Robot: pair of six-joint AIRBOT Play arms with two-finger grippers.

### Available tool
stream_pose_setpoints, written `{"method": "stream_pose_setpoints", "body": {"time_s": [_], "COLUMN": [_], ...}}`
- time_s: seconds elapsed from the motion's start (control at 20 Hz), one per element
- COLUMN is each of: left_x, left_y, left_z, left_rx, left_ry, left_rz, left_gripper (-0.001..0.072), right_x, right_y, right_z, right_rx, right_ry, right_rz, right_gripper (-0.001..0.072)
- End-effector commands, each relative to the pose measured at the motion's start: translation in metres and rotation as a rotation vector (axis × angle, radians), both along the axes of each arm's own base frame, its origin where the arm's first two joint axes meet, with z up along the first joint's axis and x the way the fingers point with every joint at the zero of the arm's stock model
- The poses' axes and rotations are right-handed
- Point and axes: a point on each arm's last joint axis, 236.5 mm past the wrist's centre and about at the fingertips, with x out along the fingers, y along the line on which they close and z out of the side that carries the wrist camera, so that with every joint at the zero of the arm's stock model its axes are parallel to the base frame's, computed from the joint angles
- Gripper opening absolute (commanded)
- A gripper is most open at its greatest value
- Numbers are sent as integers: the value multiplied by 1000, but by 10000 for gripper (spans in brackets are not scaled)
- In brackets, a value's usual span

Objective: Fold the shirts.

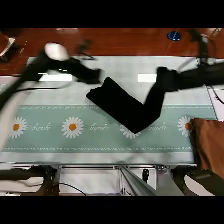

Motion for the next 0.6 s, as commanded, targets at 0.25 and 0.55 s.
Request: {"method": "stream_pose_setpoints", "body": {"time_s": [0.25, 0.55], "left_x": [-117, -171], "left_y": [212, 175], "left_z": [51, -3], "left_rx": [90, -19], "left_ry": [-213, -132], "left_rz": [589, 573], "left_gripper": [24, 24], "right_x": [97, 132], "right_y": [153, 208], "right_z": [-53, -116], "right_rx": [117, 227], "right_ry": [51, 167], "right_rz": [157, 145], "right_gripper": [23, 25]}}
